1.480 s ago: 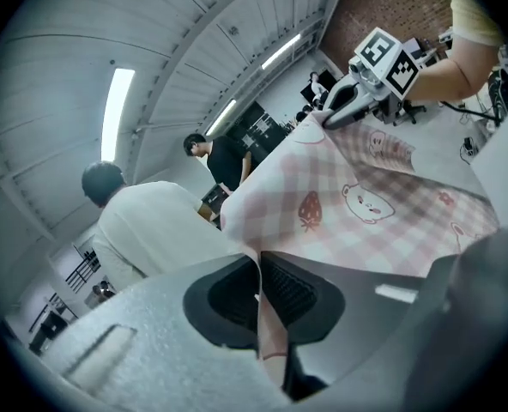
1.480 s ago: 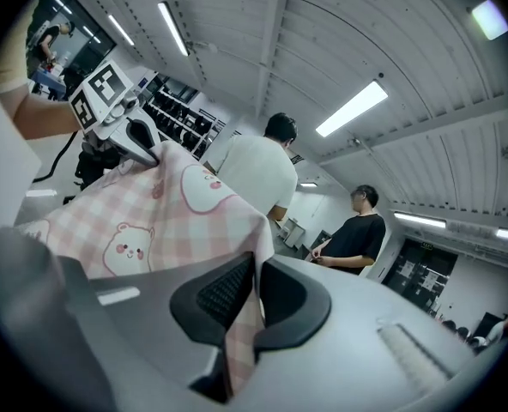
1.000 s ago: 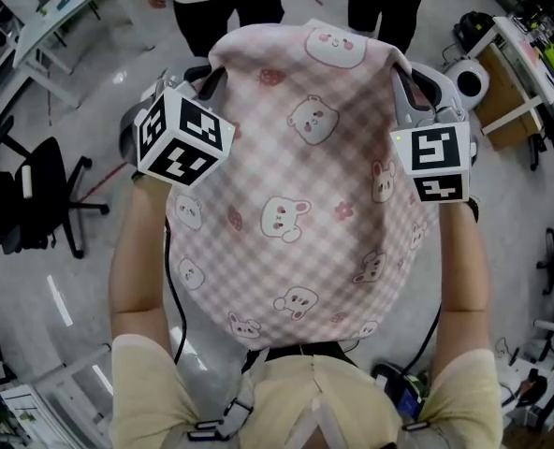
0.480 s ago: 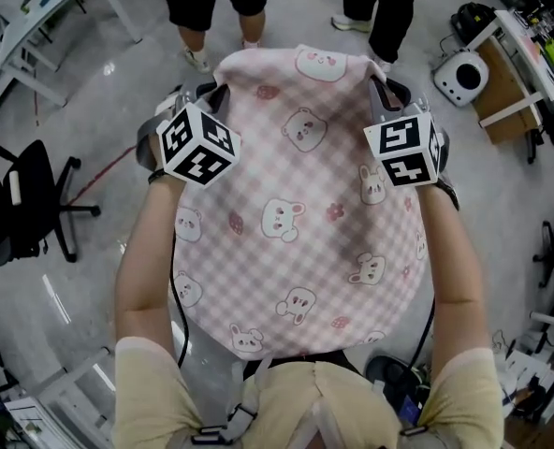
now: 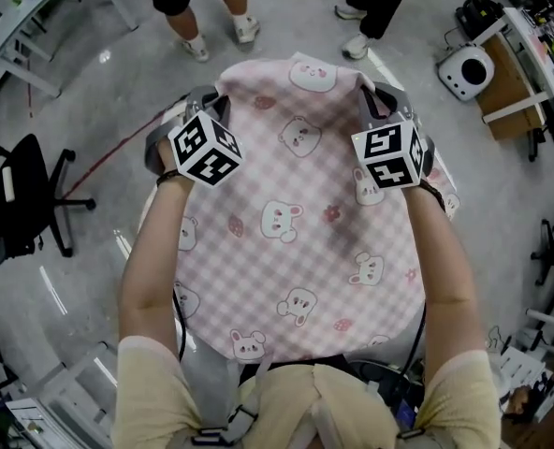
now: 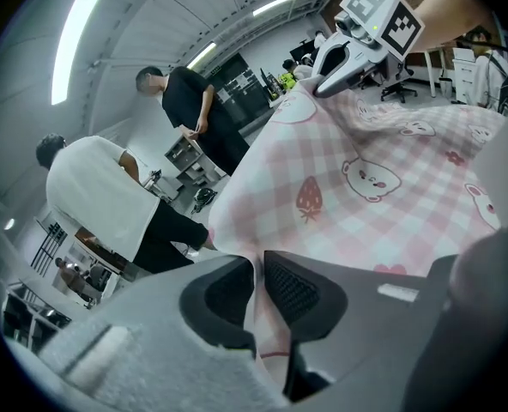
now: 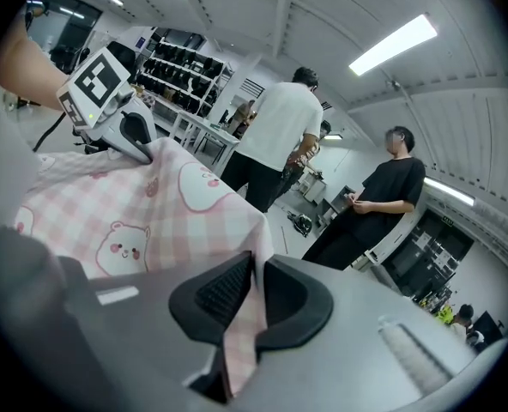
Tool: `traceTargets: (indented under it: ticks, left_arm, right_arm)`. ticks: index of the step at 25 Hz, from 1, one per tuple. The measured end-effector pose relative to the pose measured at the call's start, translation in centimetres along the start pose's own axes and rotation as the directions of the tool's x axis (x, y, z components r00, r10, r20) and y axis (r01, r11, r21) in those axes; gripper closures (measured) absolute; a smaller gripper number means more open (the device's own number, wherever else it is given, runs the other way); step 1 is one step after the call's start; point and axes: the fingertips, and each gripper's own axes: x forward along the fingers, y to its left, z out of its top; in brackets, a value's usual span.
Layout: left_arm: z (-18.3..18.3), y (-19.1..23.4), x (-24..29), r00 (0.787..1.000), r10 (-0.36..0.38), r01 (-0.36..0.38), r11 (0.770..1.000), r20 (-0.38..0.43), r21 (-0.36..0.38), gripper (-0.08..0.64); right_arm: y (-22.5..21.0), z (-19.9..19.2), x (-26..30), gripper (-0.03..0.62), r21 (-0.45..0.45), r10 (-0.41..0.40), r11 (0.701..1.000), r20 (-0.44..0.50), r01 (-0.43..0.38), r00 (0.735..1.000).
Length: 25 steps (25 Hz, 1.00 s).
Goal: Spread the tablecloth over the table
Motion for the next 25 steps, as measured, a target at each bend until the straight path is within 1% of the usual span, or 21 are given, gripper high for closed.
traceTargets:
  ticks: [2, 5, 7, 10, 15, 17, 20, 22, 25]
  left_arm:
    - [-0.6, -0.5, 0.8, 1.0, -0.007, 0.007, 1.0, -0.014, -0.009, 0.506]
    - [-1.3, -1.2, 2.0, 1.0, -0.014, 0.013, 1.0, -0.026, -0.02, 0.502]
    - [-1.6, -1.5, 2.4, 1.0, -0.013, 0.013, 1.0, -0.024, -0.026, 0.5]
    - [-2.1, -1.5, 2.8, 1.0, -0.002, 0.001, 0.999, -0.014, -0.037, 0.491]
    - [-2.4, -1.6, 2.9, 1.0, 0.014, -0.013, 0.998, 0.006, -0.057, 0.476]
    - [-2.5, -1.3, 2.8, 0.999, 0.036, -0.035, 0.998, 0.014, -0.061, 0.464]
    - [-2.6, -0.7, 2.5, 0.996, 0.082, -0.08, 0.995, 0.018, -0.065, 0.421]
    - [-2.6, -0.4, 2.1, 0.995, 0.097, -0.093, 0.991, 0.032, -0.093, 0.403]
    - [-2.7, 0.0, 1.2, 0.994, 0.101, -0.095, 0.986, 0.043, -0.139, 0.402]
  right_arm:
    - [0.5, -0.8, 0.8, 0.561, -0.001, 0.006, 1.0, -0.006, -0.006, 1.0]
    - [1.1, -1.8, 1.6, 0.559, -0.016, -0.008, 1.0, -0.01, 0.008, 1.0]
    - [1.4, -2.3, 1.9, 0.558, -0.014, -0.018, 1.0, -0.011, 0.018, 1.0]
    - [2.1, -2.4, 2.4, 0.55, -0.001, -0.01, 1.0, 0.001, 0.01, 1.0]
    - [2.4, -2.6, 2.7, 0.484, 0.02, -0.005, 1.0, -0.001, 0.005, 1.0]
    - [2.3, -2.4, 2.6, 0.464, 0.026, -0.011, 1.0, 0.005, 0.011, 1.0]
    - [2.1, -2.5, 2.6, 0.42, 0.033, -0.036, 0.999, 0.011, 0.036, 0.999]
    - [1.7, -2.5, 2.5, 0.367, 0.046, -0.062, 0.997, 0.014, 0.062, 0.998]
    - [1.9, -2.2, 2.1, 0.35, 0.067, -0.069, 0.996, 0.024, 0.067, 0.997]
